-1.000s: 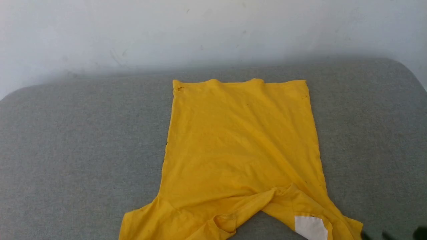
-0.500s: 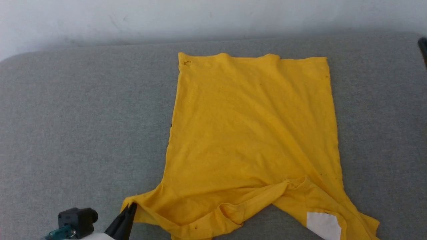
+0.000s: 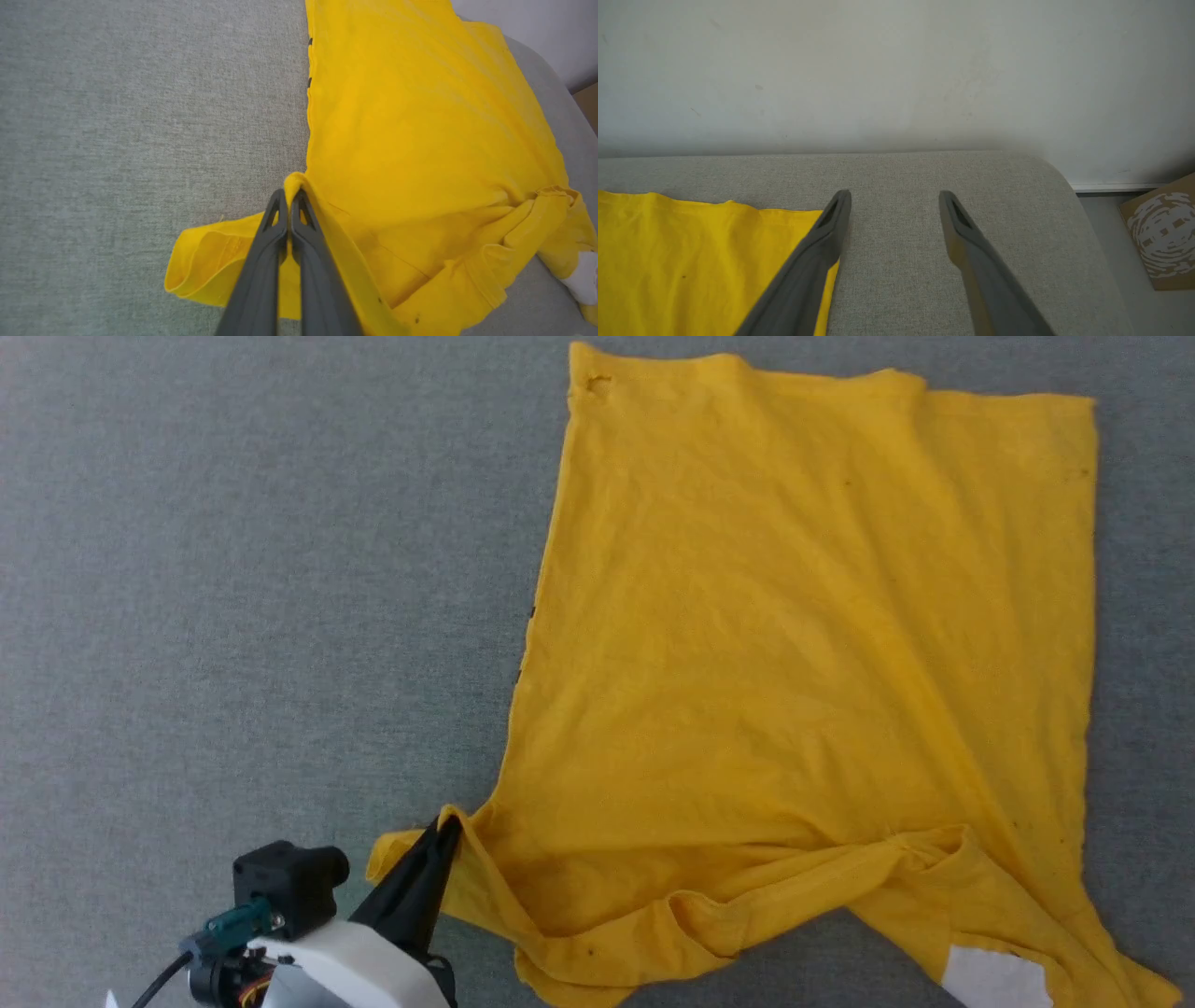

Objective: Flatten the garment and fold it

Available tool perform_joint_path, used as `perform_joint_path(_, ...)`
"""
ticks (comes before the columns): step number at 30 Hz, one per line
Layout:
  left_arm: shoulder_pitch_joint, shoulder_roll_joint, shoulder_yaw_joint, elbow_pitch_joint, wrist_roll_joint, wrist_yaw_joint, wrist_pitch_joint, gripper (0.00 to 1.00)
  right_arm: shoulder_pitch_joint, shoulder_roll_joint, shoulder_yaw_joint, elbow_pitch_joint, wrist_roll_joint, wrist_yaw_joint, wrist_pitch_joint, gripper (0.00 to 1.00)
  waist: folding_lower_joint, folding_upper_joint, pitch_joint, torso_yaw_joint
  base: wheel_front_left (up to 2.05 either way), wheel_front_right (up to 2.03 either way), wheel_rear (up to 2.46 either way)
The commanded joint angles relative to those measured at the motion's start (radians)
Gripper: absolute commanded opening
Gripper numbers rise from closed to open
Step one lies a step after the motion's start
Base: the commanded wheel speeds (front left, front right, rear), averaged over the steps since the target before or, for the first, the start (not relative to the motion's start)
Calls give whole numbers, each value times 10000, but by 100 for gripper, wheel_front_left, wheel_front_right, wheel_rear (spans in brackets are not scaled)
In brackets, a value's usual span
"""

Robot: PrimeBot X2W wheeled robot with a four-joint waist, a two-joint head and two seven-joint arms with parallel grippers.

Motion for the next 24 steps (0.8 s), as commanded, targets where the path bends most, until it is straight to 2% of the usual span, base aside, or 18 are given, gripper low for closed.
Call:
perform_joint_path(1,-276,-79,-68,-57,106,-82,-70,0,-219,96,-119,241,-266,-9,67,100,-3,0,1060,936,0,0,0)
perform_joint_path(8,-714,-299,-366,-106,222,-147,-70,0,-324,480,-522,1168,-930,-9,162,100,-3,0,1670,1425,0,0,0)
perform_joint_path(16,-965,-465,-533,29,239,-204,-161,0,-199,539,-894,1600,-1300,-9,244,100,-3,0,2007,1726,0,0,0)
perform_joint_path(17,-986,-483,-545,60,235,-209,-177,0,-192,550,-892,1626,-1322,-9,282,84,-3,0,2045,1734,0,0,0)
perform_joint_path(18,-1008,-495,-546,88,238,-208,-199,0,-197,556,-904,1655,-1362,-9,336,37,-3,0,2086,1723,0,0,0)
perform_joint_path(19,-1032,-510,-539,112,242,-197,-221,0,-214,555,-878,1668,-1404,-9,377,0,-3,0,2127,1693,0,0,0)
perform_joint_path(24,-1116,-513,-471,241,261,-150,-306,0,-396,608,-597,1566,-1398,-9,62,0,-3,0,2011,1355,0,0,0)
